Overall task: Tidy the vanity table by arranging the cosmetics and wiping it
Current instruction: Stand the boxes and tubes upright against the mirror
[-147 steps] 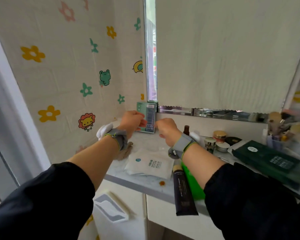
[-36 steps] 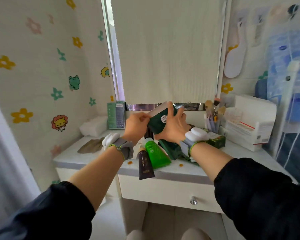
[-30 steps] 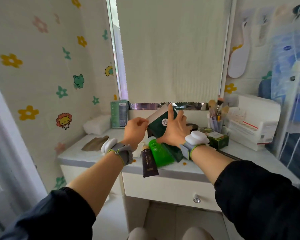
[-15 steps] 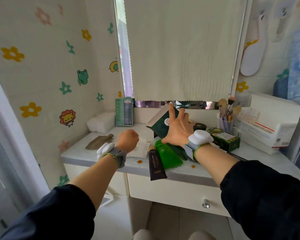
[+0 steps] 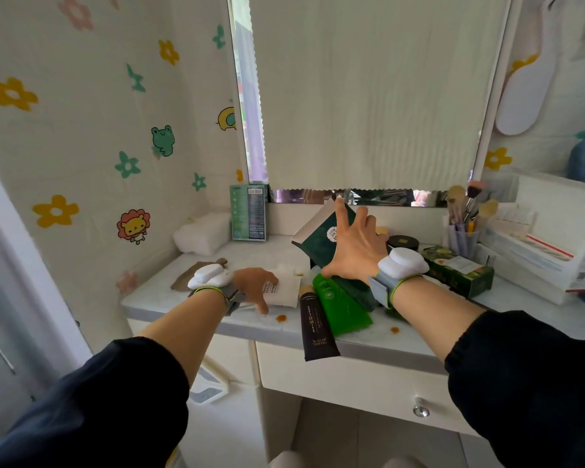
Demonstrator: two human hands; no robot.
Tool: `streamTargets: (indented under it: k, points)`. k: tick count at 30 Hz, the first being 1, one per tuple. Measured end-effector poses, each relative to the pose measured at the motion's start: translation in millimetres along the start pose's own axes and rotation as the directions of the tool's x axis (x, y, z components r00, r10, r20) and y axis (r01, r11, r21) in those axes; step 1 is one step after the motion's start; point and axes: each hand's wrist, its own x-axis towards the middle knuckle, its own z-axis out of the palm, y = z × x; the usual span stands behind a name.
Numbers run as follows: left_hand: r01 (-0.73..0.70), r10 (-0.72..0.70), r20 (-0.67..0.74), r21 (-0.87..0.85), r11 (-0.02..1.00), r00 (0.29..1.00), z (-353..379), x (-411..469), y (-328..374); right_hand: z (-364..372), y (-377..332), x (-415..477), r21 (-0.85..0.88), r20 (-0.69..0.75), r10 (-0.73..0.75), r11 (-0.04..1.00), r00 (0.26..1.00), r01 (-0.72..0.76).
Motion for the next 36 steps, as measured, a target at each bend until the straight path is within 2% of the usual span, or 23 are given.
streamTargets:
  k: [9, 16, 24, 30, 36]
  points:
    - [-0.041, 0.047, -0.058, 0.104, 0.994, 0.997, -1, 0, 1, -1, 3, 0, 0.022, 0.015, 0.014, 1.0, 1.0, -0.014]
    - [-0.034, 0.048, -0.14, 0.101, 0.994, 0.989, 5, 1, 0, -1, 3, -2, 0.007, 0.005, 0.017, 1.0, 1.0, -0.017]
    - [-0.038, 0.049, -0.102, 0.1, 0.994, 0.994, 4, 4, -5, -1, 1, -2, 0.01, 0.0, 0.014, 1.0, 1.0, -0.014]
    - [0.014, 0.009, -0.119, 0.186, 0.982, 0.993, 9, 8, -1, 0, 1, -3, 0.019, -0.01, 0.006, 1.0, 1.0, -0.006]
    - [0.041, 0.039, -0.293, 0.26, 0.965, 0.955, 24, 13, -3, -1, 0, -4, 0.012, -0.011, 0.023, 1.0, 1.0, -0.023]
